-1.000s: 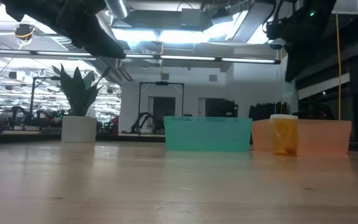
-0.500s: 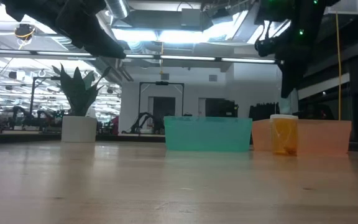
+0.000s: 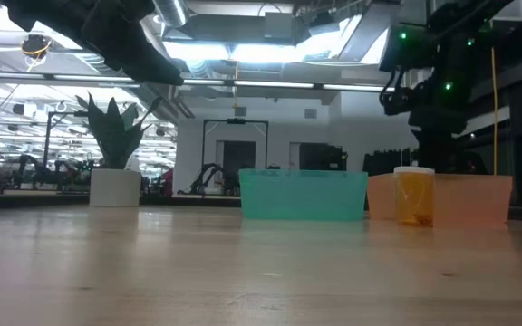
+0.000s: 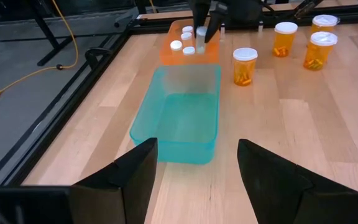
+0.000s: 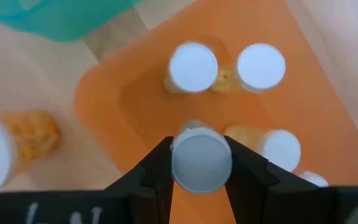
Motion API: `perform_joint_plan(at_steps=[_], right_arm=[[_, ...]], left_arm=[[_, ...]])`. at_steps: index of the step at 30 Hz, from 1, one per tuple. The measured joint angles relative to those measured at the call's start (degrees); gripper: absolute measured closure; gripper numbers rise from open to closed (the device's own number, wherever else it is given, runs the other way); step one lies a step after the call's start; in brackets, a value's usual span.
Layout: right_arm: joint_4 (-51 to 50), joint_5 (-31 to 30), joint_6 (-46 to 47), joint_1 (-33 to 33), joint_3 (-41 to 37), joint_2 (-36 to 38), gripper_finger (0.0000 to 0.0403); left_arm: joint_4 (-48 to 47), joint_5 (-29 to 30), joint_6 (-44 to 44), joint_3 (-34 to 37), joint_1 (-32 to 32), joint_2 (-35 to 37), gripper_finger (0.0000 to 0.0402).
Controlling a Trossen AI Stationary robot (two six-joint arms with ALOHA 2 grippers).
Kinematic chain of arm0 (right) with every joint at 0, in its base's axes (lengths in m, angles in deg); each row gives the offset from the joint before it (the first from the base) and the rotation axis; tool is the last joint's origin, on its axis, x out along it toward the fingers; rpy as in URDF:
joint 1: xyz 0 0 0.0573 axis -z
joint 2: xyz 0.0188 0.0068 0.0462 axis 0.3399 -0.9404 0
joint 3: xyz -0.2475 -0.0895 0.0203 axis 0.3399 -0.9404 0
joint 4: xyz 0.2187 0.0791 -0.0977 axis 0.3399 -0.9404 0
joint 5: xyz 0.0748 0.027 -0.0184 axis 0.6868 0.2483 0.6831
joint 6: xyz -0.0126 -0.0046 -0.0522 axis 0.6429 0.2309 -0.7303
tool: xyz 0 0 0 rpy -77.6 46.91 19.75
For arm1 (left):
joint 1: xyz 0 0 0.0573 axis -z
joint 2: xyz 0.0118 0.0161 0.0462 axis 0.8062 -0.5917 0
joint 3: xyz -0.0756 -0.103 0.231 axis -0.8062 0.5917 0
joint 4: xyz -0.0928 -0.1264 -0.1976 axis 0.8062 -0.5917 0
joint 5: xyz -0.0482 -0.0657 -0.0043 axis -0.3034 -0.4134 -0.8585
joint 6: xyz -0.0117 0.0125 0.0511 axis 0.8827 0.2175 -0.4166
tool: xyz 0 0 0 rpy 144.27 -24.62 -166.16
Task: Pick and place medicine bottles into bin by pill shape (circle, oval)
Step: Put the blue pill bottle into the orange bin, then prepare the orange pill bottles
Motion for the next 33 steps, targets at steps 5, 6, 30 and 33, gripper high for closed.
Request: perform_joint_plan(at_steps=[5,6,30,33], right_arm=[[5.6,2.9,-0.3,1.9,-3.2,0.1,0.0287],[6.3,3.4,-0.3,2.2,-3.6,0.1,0.0287],[6.5,2.9,-0.3,2.6,-3.8,0.3,0.022],[5.3,2.9,-0.3,2.6,-2.2,0.9,0.0219]], left_arm=[[0.0,0.0,0.0,0.0,0.0,0.0,0.0188],[0.0,0.0,0.0,0.0,0.0,0.0,0.0188],[0.0,0.0,0.0,0.0,0.0,0.0,0.0188],[0.0,0.0,0.0,0.0,0.0,0.0,0.0188]])
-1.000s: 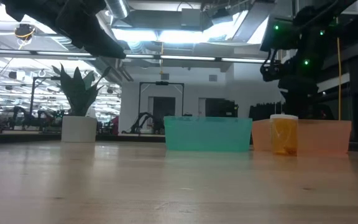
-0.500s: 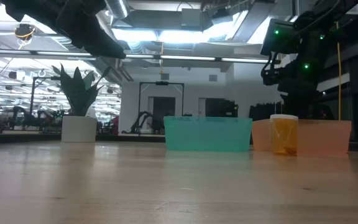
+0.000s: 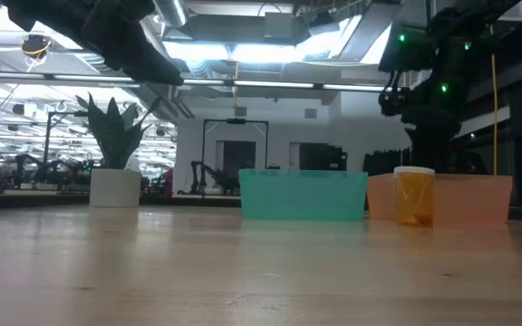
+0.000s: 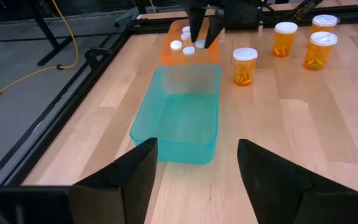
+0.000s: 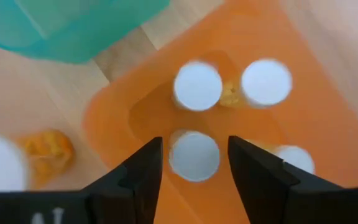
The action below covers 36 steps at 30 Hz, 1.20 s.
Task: Pick and place medicine bottles into bin by pill shape (circle, oval)
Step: Prepare the orange pill bottles
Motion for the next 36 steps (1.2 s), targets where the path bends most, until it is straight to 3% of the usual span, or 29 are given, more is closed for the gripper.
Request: perform_joint_plan(at_steps=[8,15,20,26,31,36], right_arm=[[-12.1,0.2,3.0,-0.5,9.4,2.7,0.0218],[-19.7,3.6,7.0,-7.4,15.4,7.4,0.0218],[-24.6,4.7,18.6,-18.7,14.7,11.7,0.0218],[-29.3,5.9,39.4,-35.8,14.3,12.4,0.0218],[-29.3,13.0,50.4,-47.2,14.4,9.9,0.0218],[-29.2,19.3,55.4,-57.1,14.4,6.2,0.0218]], left_arm=[[0.0,0.0,0.0,0.0,0.0,0.0,0.0188],[0.0,0.0,0.0,0.0,0.0,0.0,0.0188],[0.0,0.0,0.0,0.0,0.0,0.0,0.0188],[0.0,0.0,0.0,0.0,0.0,0.0,0.0188],[0.0,0.0,0.0,0.0,0.0,0.0,0.0188],[0.0,0.9,0.0,0.0,0.0,0.0,0.0188]])
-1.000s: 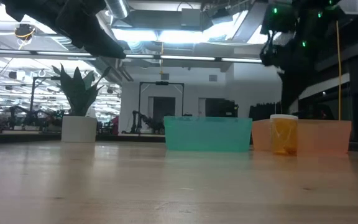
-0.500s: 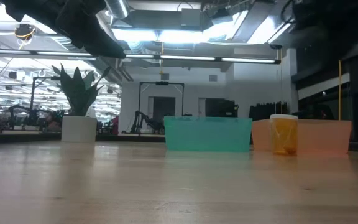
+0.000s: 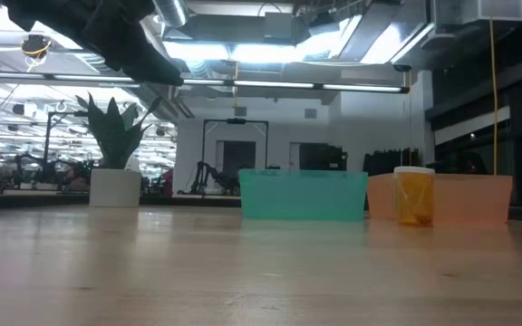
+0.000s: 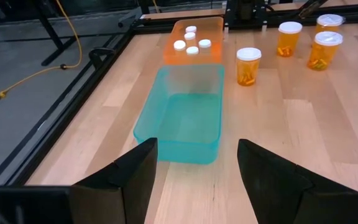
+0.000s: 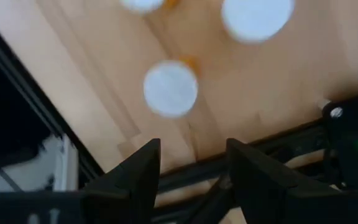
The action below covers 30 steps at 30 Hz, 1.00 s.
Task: Pick and place medicine bottles into bin by pill shape (circle, oval)
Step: Prepare the orange pill bottles
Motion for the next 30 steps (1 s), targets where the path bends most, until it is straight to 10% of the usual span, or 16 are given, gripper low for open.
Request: perform_joint_plan(at_steps=[14,30], right_arm=[[17.0,-7.8,13.3,-16.4,-6.1,-9.6,0.0218],[16.6,-19.2,17.4,-12.1,-15.5,-17.6,0.0218]], left_arm=[[0.0,0.2,0.1,0.0,0.0,0.0,0.0188],[0.0,1.5,0.1,0.0,0.0,0.0,0.0188]])
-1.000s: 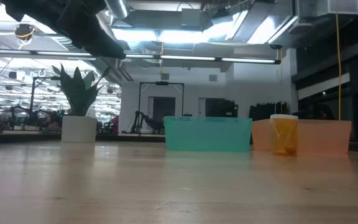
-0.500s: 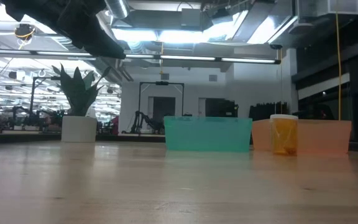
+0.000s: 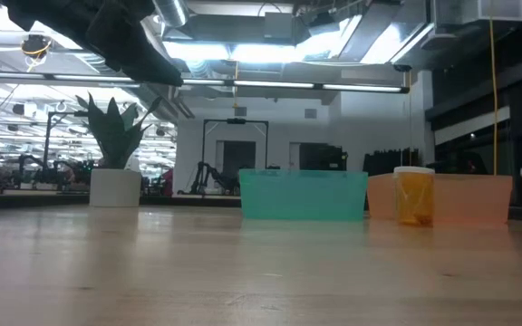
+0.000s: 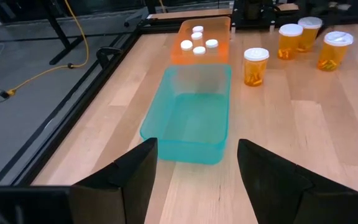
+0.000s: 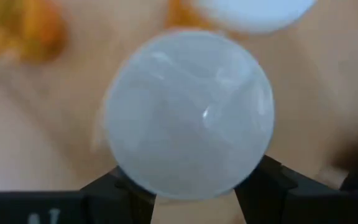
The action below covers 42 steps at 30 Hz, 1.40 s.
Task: Pick and place medicine bottles into bin by pill shape (circle, oval)
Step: Prepare the orange pill bottles
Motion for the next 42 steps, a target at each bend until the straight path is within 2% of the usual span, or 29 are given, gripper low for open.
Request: perform_joint_plan(at_steps=[6,12,18,25,37,42], right_arm=[[-0.7,-4.5,-5.6,3.7,-3.4,0.0,0.0218],[-4.4,-3.5,-10.4,4.8,-3.9,0.0,0.0218],[-7.5,-12.3,-11.0,4.8,-3.9,0.0,0.0218],[3.0,-21.3,-25.3,8.5,-3.8,-1.3,0.0218],[20.0,-26.2,-42.6,20.0,-3.8,-4.4,0.0219],[28.7,-26.3,-51.6,23.7,-3.8,-4.4,0.0218]], left_arm=[[0.0,0.1,0.0,0.0,0.0,0.0,0.0188],[0.0,0.1,0.0,0.0,0.0,0.0,0.0188],[0.0,0.1,0.0,0.0,0.0,0.0,0.0188],[0.0,0.1,-0.1,0.0,0.0,0.0,0.0188],[0.0,0.0,-0.1,0.0,0.0,0.0,0.0188],[0.0,0.0,-0.1,0.0,0.0,0.0,0.0188]])
